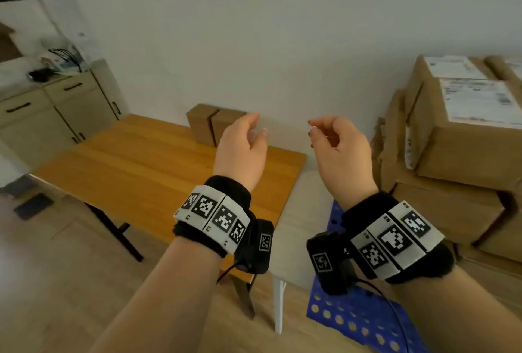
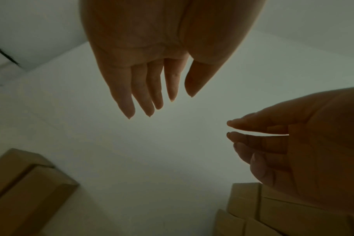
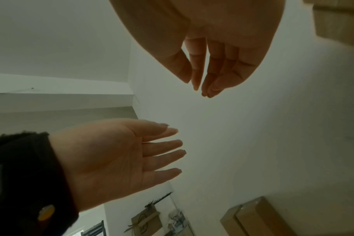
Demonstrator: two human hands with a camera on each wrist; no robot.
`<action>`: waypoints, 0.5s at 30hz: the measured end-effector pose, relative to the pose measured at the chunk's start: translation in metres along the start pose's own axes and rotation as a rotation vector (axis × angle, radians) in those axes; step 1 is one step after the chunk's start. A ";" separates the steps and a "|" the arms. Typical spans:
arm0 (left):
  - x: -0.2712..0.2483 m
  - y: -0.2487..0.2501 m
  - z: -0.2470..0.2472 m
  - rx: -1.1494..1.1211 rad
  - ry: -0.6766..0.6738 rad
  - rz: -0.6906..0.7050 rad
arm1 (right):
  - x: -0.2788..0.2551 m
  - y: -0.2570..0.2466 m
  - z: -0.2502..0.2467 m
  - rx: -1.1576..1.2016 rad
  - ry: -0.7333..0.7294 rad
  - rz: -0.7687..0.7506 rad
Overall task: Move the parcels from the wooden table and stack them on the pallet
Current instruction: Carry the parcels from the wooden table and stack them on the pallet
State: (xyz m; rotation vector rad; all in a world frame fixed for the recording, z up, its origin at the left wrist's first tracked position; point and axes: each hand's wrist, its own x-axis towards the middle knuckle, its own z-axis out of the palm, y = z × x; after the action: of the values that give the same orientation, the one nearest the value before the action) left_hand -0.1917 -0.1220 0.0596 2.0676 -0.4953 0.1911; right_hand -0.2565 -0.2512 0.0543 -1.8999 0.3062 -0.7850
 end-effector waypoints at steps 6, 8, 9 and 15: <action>0.037 -0.075 -0.063 0.031 -0.009 0.006 | 0.013 -0.012 0.102 0.016 -0.018 0.029; 0.056 -0.103 -0.091 0.047 -0.034 0.018 | 0.018 -0.019 0.145 0.034 -0.009 0.055; 0.066 -0.115 -0.104 0.054 -0.043 0.021 | 0.021 -0.022 0.164 0.041 -0.010 0.070; 0.115 -0.172 -0.152 0.066 -0.112 0.013 | 0.044 -0.027 0.245 -0.021 -0.016 0.152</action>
State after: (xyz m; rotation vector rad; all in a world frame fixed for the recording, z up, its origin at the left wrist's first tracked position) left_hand -0.0059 0.0543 0.0410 2.1480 -0.5773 0.1000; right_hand -0.0694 -0.0868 0.0276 -1.8776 0.4449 -0.6671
